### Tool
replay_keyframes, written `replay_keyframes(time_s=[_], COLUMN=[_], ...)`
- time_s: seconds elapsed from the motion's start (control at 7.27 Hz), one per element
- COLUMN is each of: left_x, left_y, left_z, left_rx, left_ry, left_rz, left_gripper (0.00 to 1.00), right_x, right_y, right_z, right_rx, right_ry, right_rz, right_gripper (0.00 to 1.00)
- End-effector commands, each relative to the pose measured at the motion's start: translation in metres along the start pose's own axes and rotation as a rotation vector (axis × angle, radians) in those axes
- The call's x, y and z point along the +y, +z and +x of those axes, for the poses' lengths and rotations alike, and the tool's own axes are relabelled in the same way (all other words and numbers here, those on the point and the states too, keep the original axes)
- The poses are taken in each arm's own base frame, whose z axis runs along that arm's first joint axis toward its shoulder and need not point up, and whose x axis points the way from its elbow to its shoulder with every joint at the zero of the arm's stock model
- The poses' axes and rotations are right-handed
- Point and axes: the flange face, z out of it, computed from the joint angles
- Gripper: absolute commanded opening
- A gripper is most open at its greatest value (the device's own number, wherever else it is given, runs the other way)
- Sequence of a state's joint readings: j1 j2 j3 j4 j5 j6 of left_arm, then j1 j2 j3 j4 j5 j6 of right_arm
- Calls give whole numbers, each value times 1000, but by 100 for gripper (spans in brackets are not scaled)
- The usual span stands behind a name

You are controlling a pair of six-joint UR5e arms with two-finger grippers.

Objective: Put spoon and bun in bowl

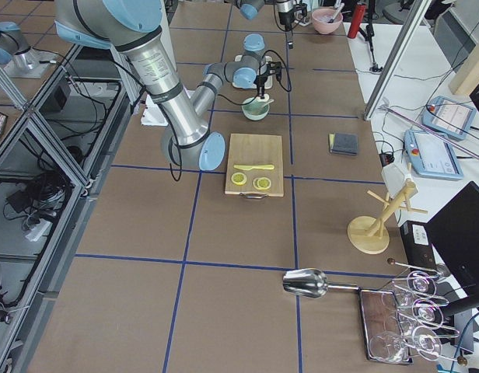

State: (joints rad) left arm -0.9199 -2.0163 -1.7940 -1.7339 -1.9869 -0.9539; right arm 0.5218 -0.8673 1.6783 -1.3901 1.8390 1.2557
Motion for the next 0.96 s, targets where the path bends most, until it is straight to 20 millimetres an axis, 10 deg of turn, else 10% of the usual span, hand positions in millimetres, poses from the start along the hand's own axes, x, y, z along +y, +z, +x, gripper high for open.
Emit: replay_keyframes(time_s=[0.0,0.83], left_x=[-3,-2], left_y=[0,1], left_z=[-8,-12], left_rx=[-8,-12], left_ry=[5,2], left_rz=[1,-2], left_gripper=[100,100], right_x=[2,5], right_y=[-3,-10], right_z=[-2,0], right_rx=[-5,21], right_ry=[2,11], right_rz=[0,-15], right_gripper=[100,100])
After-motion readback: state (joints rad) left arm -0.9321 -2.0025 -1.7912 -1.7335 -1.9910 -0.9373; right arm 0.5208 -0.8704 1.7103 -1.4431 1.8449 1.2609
